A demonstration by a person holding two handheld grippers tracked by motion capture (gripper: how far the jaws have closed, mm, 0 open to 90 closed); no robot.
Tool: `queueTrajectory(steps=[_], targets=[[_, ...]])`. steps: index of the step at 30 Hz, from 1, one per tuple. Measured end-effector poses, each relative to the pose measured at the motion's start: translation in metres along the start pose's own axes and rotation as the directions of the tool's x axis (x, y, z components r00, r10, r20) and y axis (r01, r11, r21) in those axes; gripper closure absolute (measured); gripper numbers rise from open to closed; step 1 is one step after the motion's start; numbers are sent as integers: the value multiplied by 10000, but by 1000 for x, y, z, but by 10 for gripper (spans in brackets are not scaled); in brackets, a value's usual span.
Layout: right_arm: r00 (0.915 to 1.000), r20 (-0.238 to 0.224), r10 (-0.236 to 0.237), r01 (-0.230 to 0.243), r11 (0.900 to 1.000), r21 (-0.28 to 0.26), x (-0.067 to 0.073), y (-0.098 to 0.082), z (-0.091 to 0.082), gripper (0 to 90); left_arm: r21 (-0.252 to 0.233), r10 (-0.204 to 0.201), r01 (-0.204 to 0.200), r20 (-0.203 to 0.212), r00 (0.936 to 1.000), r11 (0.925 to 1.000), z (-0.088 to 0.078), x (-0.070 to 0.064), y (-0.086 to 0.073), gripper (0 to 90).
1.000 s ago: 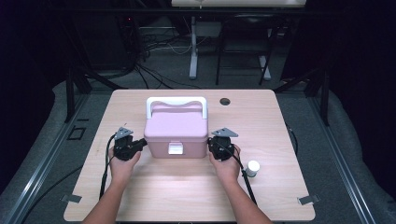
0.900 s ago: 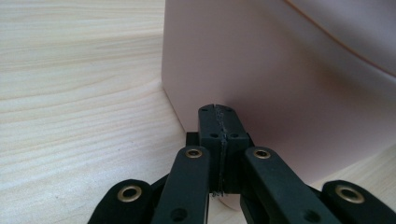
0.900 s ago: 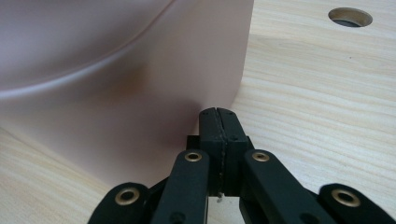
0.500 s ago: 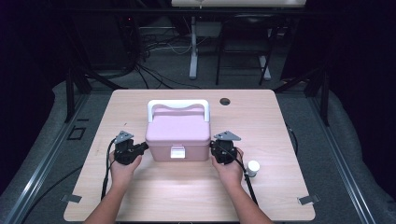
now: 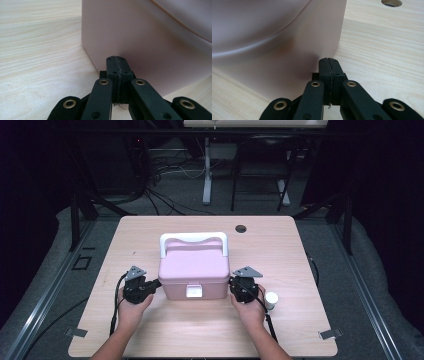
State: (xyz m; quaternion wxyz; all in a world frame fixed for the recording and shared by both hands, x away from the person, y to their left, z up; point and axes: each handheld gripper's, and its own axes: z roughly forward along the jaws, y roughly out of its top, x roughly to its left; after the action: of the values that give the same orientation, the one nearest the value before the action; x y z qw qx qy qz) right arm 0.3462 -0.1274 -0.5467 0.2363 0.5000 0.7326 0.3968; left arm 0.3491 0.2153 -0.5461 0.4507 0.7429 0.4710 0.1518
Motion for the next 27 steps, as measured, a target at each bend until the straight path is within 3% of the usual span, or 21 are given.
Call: queueTrajectory(steps=[13, 16, 27], targets=[[9980, -199, -601, 605, 9980, 169, 7, -14, -24, 900, 237, 234, -240, 246, 9994, 9994, -16, -12, -11, 900], [9977, -236, -641, 645, 9978, 132, 8, -18, -28, 900, 402, 380, -396, 383, 9985, 9984, -22, -16, -15, 900], [9966, -398, -716, 725, 9971, 213, 11, -27, -42, 900, 390, 368, -392, 608, 9975, 9985, -32, -24, -25, 900]])
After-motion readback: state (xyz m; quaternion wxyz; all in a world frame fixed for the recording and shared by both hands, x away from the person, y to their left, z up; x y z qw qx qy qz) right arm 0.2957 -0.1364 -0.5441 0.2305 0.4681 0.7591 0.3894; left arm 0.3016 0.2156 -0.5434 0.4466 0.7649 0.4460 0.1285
